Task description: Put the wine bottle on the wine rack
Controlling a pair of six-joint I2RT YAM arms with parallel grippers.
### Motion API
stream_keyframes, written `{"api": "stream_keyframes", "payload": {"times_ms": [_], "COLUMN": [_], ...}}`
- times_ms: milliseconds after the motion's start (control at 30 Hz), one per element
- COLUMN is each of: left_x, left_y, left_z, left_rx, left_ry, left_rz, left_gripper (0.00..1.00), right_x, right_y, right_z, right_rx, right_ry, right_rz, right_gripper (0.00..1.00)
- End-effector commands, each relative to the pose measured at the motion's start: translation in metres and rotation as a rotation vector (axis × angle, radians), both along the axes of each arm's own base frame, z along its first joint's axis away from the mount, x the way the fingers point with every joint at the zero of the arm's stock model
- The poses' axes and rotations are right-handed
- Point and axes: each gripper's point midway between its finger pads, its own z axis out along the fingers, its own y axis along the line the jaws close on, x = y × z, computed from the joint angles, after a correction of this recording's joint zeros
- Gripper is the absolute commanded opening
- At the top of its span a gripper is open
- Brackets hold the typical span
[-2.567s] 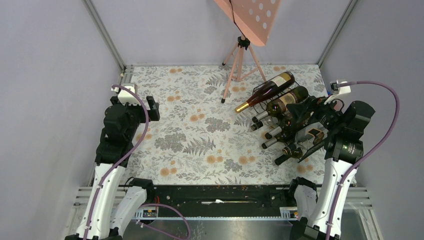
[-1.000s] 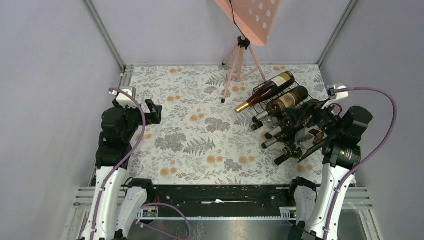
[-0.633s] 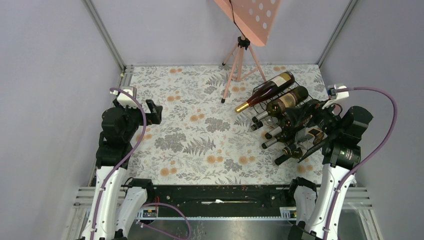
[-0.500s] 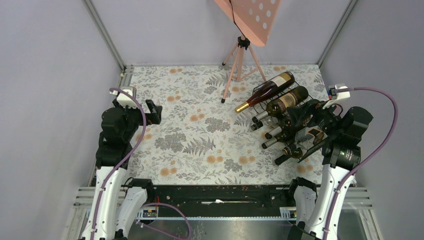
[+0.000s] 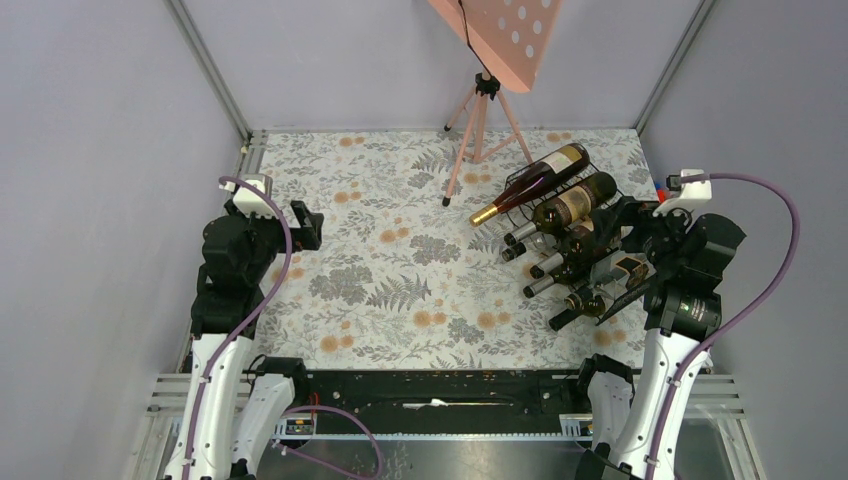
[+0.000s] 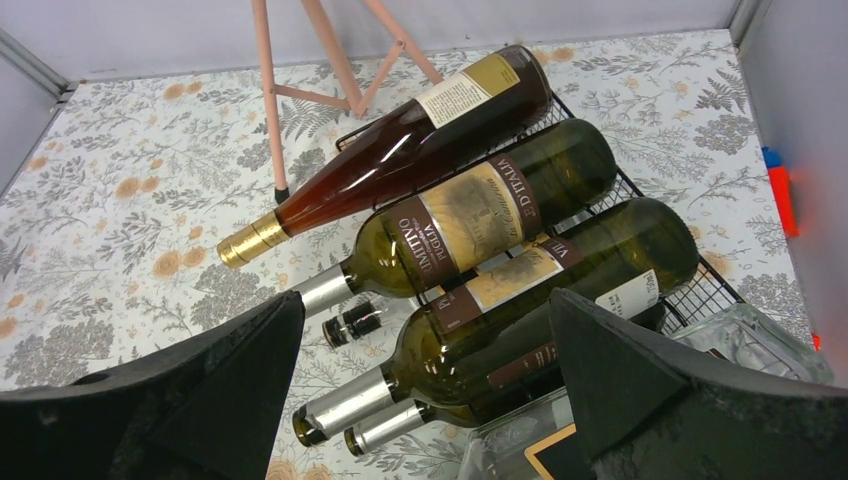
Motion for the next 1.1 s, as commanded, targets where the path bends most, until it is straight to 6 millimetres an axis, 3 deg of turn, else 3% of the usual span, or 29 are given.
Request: {"api": "stream_keyframes", "payload": {"times_ms": [0,1067], "left_x": [0.0008,0.002], "left_y": [0.0002,-0.0003], "left_z": [0.0241,0.02], "left_rx": [0.008,0.006], "left_ry": [-0.08,-0.07], "left_rz": [-0.007,-0.012], "left_gripper": [0.99,0.99], "right_x": [-0.0017,-0.0021], "right_y": [0.0092,0.013], "right_z": [0.0133,0.0122], "right_rx": [-0.02,-0.018], "right_ry": [-0.049,-0.047], "right_rz": [0.062,0.087], "right_gripper": [1.0,1.0]}}
